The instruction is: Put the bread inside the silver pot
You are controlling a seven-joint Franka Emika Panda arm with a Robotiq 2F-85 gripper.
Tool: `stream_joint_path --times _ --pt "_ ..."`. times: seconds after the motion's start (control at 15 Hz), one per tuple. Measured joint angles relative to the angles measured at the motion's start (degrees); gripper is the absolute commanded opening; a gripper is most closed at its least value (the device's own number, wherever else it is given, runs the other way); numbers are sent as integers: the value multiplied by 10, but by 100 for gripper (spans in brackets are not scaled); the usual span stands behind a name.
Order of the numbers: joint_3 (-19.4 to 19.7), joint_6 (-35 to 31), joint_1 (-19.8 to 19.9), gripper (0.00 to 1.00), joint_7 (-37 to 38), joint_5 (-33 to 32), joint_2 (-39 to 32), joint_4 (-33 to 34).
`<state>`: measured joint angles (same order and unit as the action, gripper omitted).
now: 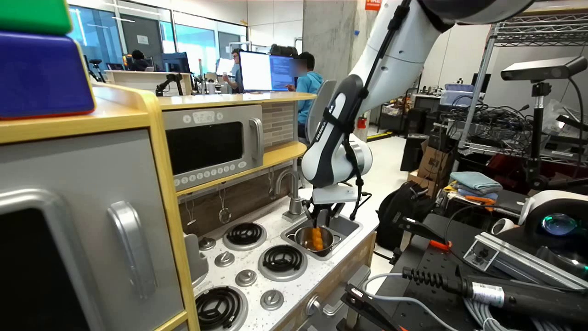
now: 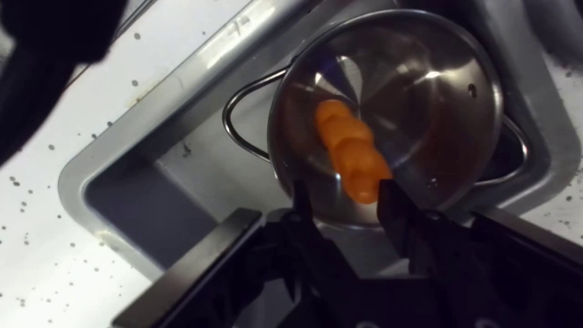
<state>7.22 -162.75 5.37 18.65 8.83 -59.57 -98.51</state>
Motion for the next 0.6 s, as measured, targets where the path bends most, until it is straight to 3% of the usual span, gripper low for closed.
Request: stream_joint_path --times 0.33,0.6 --pt "14 19 -26 19 10 -1 -61 64" --pt "11 15 -31 19 10 -1 -70 84"
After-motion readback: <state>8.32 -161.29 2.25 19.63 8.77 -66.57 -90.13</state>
